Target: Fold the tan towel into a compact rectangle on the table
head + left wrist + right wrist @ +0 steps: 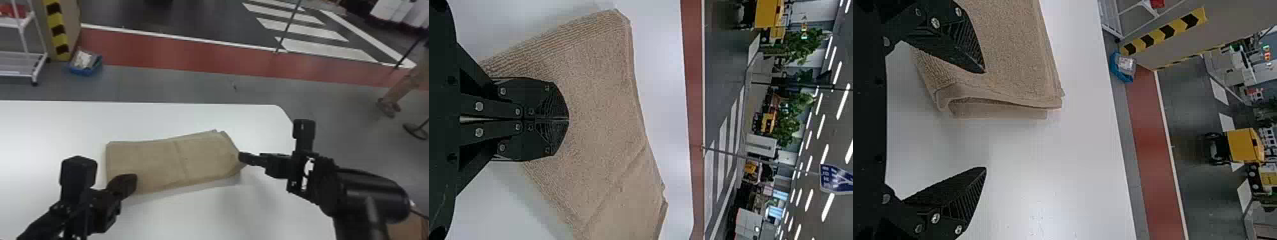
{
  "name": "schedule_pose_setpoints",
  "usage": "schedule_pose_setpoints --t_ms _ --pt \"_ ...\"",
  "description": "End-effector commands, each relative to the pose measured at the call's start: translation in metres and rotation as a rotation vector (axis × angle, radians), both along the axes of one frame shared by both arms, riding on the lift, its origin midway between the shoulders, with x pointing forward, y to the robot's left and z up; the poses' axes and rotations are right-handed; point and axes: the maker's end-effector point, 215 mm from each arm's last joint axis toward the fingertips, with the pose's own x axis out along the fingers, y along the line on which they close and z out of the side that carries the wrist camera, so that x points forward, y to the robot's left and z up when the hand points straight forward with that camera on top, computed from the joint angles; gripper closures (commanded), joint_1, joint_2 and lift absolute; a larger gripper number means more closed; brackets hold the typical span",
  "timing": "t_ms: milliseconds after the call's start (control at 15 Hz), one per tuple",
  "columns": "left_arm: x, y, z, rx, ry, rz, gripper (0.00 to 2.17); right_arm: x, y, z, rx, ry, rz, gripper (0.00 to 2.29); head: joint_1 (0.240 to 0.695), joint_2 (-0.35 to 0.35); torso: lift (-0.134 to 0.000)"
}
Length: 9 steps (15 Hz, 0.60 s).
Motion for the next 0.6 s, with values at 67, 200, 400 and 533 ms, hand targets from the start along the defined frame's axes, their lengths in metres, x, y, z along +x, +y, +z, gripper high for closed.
schedule_pose_setpoints --t_ms 67,200,400,533 --pt "-0.002 0.002 -0.002 0.002 0.003 0.002 1.30 0.028 -0.001 -0.014 0.060 0.002 -0.037 0.28 0.695 -0.324 -0.124" --pt "-0.002 0.004 -0.002 0.004 0.003 0.005 1.30 0.042 0.000 -0.017 0.088 0.007 -0.045 0.29 0.695 -0.317 -0.124" --pt "0.002 0.009 -0.001 0.007 0.000 0.012 1.30 0.053 0.012 -0.014 0.114 0.007 -0.028 0.36 0.695 -0.305 -0.124" --pt "0.005 0.009 -0.001 0.009 -0.002 0.011 1.30 0.060 0.013 -0.011 0.105 0.006 -0.024 0.41 0.695 -0.294 -0.124"
